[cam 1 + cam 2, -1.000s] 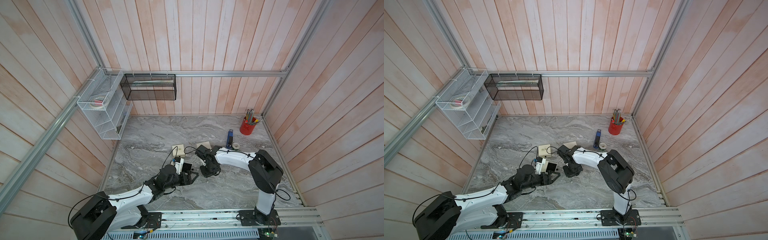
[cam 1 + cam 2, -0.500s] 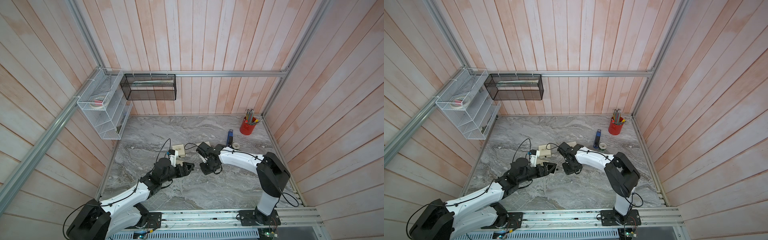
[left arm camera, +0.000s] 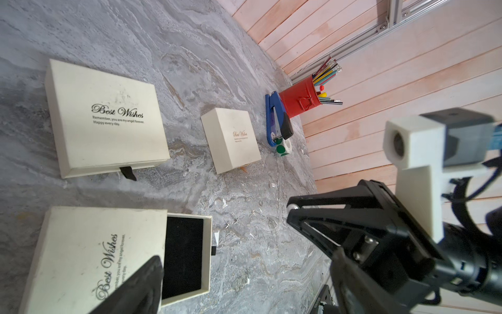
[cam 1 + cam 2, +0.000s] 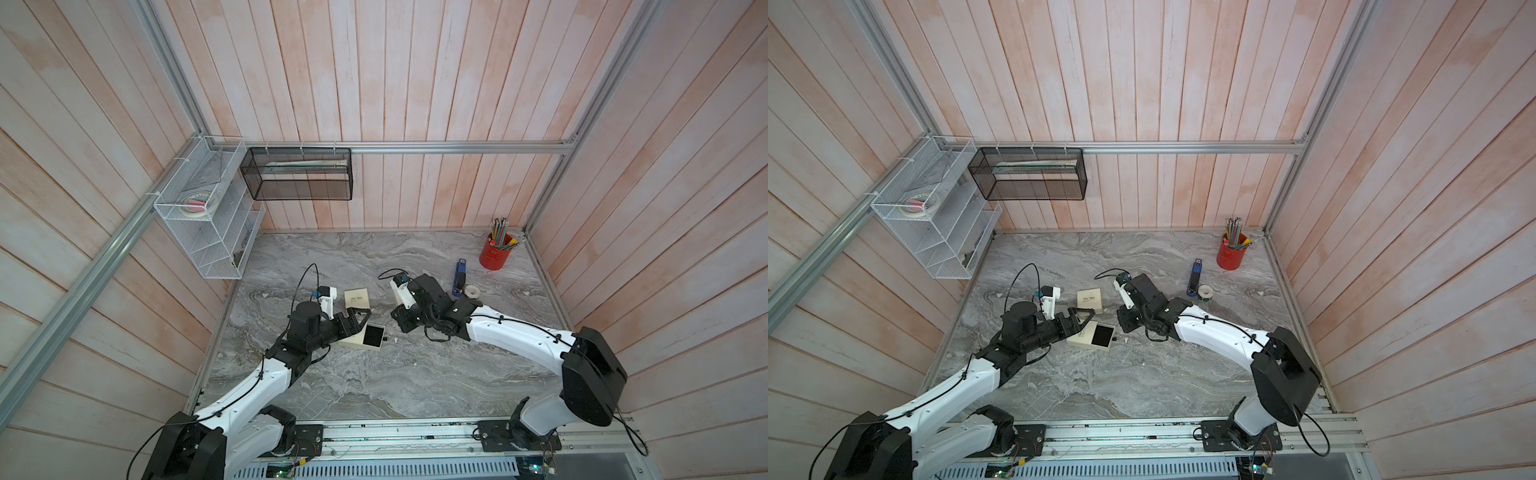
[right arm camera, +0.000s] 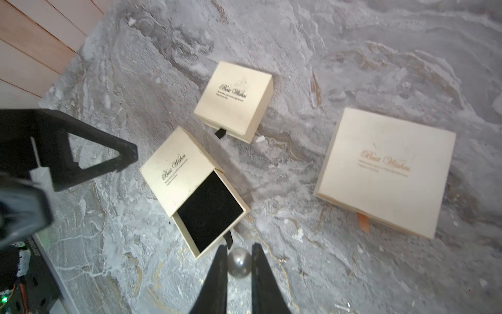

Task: Place the earrings into the drawer-style jewelry box
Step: Pick up the earring from the center of the board, then insert the earring into the inner lining.

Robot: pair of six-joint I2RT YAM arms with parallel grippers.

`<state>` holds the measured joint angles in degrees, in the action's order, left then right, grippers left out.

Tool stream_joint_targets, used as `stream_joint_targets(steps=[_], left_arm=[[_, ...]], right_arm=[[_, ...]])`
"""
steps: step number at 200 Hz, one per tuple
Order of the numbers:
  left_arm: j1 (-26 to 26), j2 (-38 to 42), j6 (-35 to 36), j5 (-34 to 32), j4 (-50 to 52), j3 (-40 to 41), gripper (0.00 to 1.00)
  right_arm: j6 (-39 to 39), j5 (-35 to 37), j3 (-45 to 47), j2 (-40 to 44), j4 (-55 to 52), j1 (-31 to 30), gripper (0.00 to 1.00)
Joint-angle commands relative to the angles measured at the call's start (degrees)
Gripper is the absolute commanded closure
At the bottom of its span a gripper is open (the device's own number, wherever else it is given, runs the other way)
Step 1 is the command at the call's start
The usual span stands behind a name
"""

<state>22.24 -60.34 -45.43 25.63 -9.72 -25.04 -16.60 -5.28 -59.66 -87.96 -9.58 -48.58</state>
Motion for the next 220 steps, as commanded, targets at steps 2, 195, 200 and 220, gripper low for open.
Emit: stream_joint_targets(steps=[2,195,200,220], left_arm=[[-0.9,-0.1,1.6,2.6,0.3,-0.2,0.03],[-4.7,-7.2,0.5,7.9,-5.3,2.7,0.1],[-4.9,-7.4,0.6,8.0,-5.4,2.7,0.11],[-5.4,-8.7,0.5,8.7,-6.6,2.6,0.15]], right_arm=[[4.5,-4.5,1.1,-0.1,10.9,0.2,1.0],[23.8,-13.3,6.3,-10.9,24.4,-1.7,1.0],[23.7,-13.5,6.3,-11.1,24.6,-1.7,1.0],[23.5,-13.6,5.5,-12.5,25.0,-1.7,1.0]])
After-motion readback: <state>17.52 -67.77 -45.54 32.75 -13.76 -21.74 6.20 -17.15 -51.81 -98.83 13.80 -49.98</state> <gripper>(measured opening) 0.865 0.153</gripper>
